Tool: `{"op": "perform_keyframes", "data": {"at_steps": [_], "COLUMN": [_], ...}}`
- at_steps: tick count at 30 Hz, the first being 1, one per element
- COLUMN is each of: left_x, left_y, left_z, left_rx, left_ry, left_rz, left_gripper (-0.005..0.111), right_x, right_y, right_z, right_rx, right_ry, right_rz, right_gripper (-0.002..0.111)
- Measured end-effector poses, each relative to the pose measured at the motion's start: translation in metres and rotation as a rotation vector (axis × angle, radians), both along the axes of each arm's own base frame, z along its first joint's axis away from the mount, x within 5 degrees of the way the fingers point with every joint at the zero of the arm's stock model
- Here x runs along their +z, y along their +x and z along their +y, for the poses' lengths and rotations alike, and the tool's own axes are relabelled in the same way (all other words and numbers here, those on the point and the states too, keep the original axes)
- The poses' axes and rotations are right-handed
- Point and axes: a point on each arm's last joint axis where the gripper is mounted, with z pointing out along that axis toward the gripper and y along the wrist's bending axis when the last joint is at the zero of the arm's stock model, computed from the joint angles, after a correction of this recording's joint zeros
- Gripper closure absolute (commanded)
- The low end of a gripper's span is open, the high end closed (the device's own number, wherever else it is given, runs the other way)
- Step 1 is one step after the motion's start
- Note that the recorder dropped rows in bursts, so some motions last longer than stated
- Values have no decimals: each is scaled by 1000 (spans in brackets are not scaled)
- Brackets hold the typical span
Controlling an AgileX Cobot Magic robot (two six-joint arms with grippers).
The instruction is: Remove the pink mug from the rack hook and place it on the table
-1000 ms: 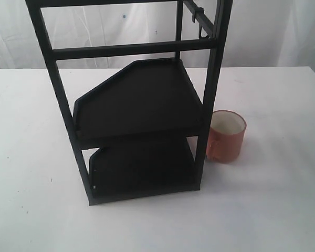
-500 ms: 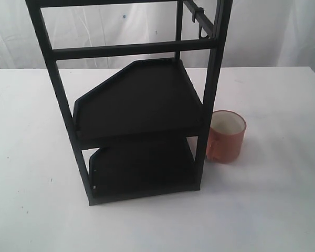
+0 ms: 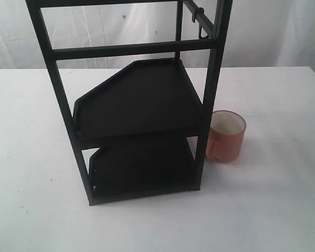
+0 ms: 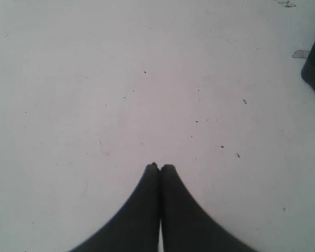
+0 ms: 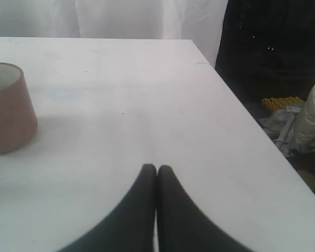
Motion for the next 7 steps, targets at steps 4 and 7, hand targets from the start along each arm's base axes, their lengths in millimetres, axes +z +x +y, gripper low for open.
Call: {"op": "perform_keyframes", "data": {"at_steps": [4,7], "left_x": [0,0], "left_y": [0,0], "left_z": [0,0], "left_rx": [0,0], "left_ry": [0,0], "left_rz": [0,0], "left_gripper": [107,107], "right_x": [0,0], "right_y": [0,0], "right_z": [2,4], "right_rx": [42,73], "right_ry": [0,0], "right_rz": [0,2], "right_gripper": [108,108]}}
